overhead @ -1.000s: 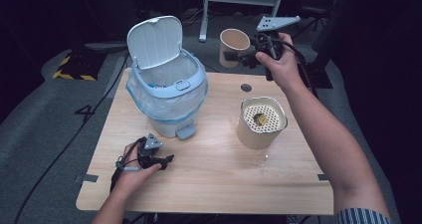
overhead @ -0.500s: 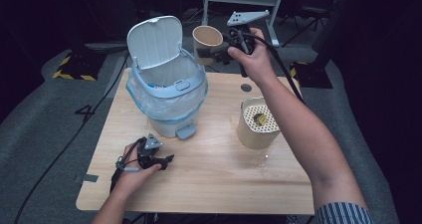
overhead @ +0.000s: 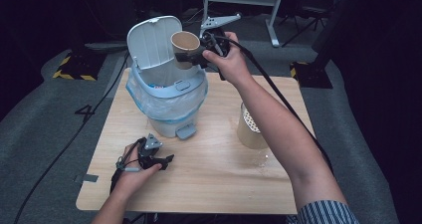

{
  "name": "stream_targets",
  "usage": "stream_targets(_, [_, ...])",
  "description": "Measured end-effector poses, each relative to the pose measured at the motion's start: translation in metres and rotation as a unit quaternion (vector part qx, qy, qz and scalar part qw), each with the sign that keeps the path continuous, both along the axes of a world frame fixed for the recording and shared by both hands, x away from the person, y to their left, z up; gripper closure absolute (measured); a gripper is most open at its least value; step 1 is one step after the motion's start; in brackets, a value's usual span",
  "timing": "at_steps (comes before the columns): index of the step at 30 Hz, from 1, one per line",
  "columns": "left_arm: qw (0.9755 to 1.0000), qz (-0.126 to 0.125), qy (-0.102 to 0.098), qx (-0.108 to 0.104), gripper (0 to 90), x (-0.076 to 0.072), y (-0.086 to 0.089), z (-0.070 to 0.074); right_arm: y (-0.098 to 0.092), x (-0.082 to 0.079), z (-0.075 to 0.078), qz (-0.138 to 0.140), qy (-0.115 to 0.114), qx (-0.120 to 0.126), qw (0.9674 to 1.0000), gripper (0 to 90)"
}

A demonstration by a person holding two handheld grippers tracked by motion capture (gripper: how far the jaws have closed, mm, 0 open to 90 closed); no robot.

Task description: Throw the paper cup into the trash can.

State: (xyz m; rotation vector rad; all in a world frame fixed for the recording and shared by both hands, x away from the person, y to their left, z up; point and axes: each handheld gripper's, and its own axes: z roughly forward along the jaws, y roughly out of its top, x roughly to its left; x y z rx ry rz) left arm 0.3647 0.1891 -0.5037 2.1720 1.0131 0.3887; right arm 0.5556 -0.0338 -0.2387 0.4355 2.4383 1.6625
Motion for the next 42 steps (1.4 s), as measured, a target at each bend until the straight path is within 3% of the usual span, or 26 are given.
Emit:
stream_targets(15, [1.0000, 0.000, 0.000, 0.000, 27.1, 0.000, 0.000, 0.000, 0.023, 0.001, -0.012, 0.006, 0.017, -0.058, 0.9982, 28.9])
stream_targets(18, [1.0000, 0.000, 0.000, 0.000, 27.2, 0.000, 0.000, 0.000, 0.026, 0.000, -0.015, 0.014, 0.017, -0.067, 0.9975, 25.2])
stream_targets(20, [1.0000, 0.000, 0.000, 0.000, 27.2, 0.000, 0.000, 0.000, 0.028, 0.000, -0.017, 0.013, 0.009, -0.067, 0.9976, 10.6])
stream_targets(23, [1.0000, 0.000, 0.000, 0.000, 27.2, 0.000, 0.000, 0.000, 0.028, -0.001, -0.016, -0.008, 0.004, -0.049, 0.9987, 19.2])
stream_targets(24, [1.0000, 0.000, 0.000, 0.000, 27.1, 0.000, 0.000, 0.000, 0.028, -0.001, -0.016, -0.014, -0.002, -0.048, 0.9987, 14.7])
stream_targets(27, [1.0000, 0.000, 0.000, 0.000, 27.1, 0.000, 0.000, 0.000, 0.024, -0.002, -0.012, -0.022, -0.017, -0.050, 0.9984, 17.1])
stream_targets(34, [1.0000, 0.000, 0.000, 0.000, 27.2, 0.000, 0.000, 0.000, 0.011, -0.013, 0.000, -0.006, -0.034, -0.053, 0.9980, 15.5])
stream_targets(37, [1.0000, -0.001, 0.001, -0.001, 27.2, 0.000, 0.000, 0.000, 0.000, -0.021, 0.007, -0.004, -0.040, -0.056, 0.9976, 15.9])
stream_targets(42, [1.0000, -0.001, 0.001, 0.000, 27.2, 0.000, 0.000, 0.000, -0.026, -0.037, 0.015, -0.021, -0.051, -0.042, 0.9976, 18.2])
